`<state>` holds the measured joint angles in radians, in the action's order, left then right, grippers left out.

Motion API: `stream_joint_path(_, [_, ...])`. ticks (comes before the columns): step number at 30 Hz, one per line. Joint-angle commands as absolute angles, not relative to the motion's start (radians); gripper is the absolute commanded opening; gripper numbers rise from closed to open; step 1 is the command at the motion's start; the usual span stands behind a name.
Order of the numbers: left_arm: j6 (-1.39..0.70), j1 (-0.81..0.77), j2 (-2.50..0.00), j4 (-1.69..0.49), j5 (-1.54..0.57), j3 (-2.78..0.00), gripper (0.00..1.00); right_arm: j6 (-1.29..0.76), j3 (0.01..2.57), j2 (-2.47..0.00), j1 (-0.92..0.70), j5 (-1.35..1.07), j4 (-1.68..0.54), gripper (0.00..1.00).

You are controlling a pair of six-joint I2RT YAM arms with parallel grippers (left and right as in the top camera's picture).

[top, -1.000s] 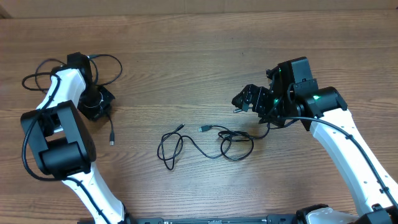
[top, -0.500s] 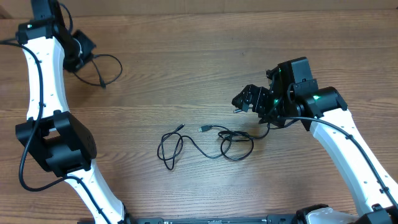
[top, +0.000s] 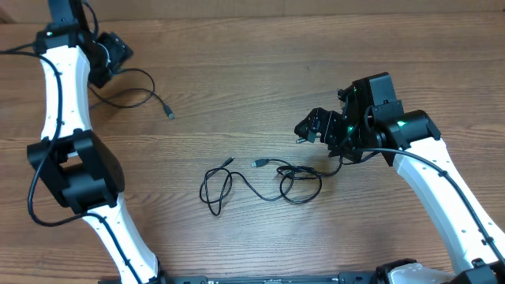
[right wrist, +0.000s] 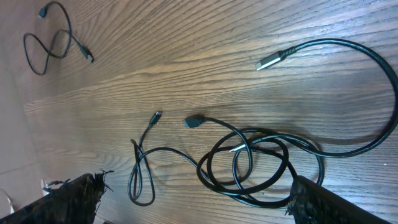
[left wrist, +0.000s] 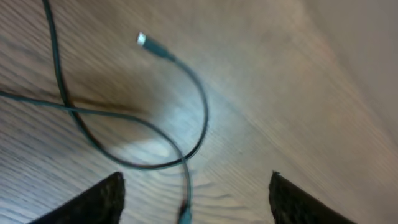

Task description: Untangle cables

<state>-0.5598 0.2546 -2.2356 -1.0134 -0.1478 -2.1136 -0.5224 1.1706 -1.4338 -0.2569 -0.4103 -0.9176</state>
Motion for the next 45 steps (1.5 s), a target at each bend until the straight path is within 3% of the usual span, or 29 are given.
stream_joint_path(1, [-0.479, 0.253, -2.241, -1.034, -0.163, -2.112, 0.76, -0.516, 1.165, -1.439, -0.261, -0.401, -0.915, 0.96])
stream_joint_path(8, [-0.432, 0.278, -2.186, -1.093, -0.223, -2.112, 0.81, -0.516, 1.165, -1.439, -0.261, -0.401, -0.914, 0.96])
stream_joint_path(14, [-0.604, 0.296, -2.21, -1.155, -0.082, -2.109, 0.86, -0.516, 1.165, -1.439, -0.261, -0.4, -0.914, 0.96])
stream_joint_path(28, [-0.805, 0.343, -2.414, -1.052, -0.043, -2.108, 0.85, -0.516, 1.164, -1.439, -0.261, -0.4, -0.931, 0.96])
stream_joint_path(33, [-0.827, 0.348, -2.466, -1.026, -0.016, -2.108, 0.8, -0.516, 1.164, -1.439, -0.261, -0.392, -0.931, 0.96])
stream_joint_path(39, [-0.826, 0.354, -2.481, -0.98, -0.015, -2.108, 0.57, -0.516, 1.164, -1.439, -0.261, -0.364, -0.94, 0.97])
stream_joint_path(45, [-0.826, 0.354, -2.483, -0.963, 0.017, -2.108, 0.49, -0.516, 1.164, -1.439, -0.261, -0.359, -0.943, 0.97])
